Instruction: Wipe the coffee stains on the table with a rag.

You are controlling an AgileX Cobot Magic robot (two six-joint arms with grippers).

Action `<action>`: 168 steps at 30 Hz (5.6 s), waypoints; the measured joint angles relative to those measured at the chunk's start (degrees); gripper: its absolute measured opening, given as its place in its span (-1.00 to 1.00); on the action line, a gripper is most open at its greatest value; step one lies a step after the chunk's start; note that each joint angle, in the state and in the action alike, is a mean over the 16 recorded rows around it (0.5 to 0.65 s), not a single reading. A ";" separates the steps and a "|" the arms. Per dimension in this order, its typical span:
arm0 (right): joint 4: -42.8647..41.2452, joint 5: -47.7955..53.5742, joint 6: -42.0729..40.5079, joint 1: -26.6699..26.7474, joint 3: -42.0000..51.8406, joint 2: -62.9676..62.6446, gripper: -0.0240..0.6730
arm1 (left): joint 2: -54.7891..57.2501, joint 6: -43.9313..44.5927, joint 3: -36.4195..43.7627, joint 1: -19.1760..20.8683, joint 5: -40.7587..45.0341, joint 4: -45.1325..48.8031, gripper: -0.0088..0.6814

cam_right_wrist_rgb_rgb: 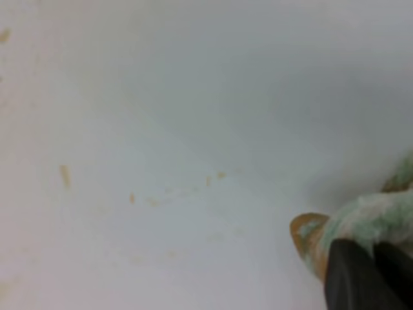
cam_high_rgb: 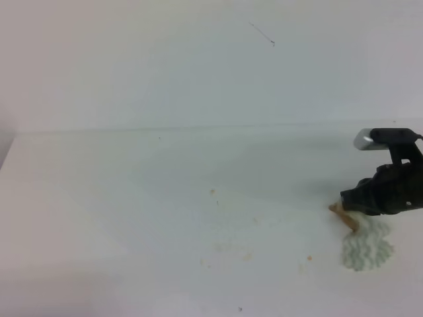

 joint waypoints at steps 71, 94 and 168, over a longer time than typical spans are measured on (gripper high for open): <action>-19.96 -18.81 14.10 0.01 41.20 -84.63 -0.91 | 0.00 0.00 0.00 0.00 0.00 0.00 -0.97; -20.46 -15.95 12.83 -2.75 45.71 -103.87 -0.92 | 0.00 0.00 0.00 0.00 0.00 0.00 -0.97; -62.38 -1.00 62.08 -4.63 54.95 -106.48 -0.93 | 0.00 0.00 0.00 0.00 0.00 0.00 -0.97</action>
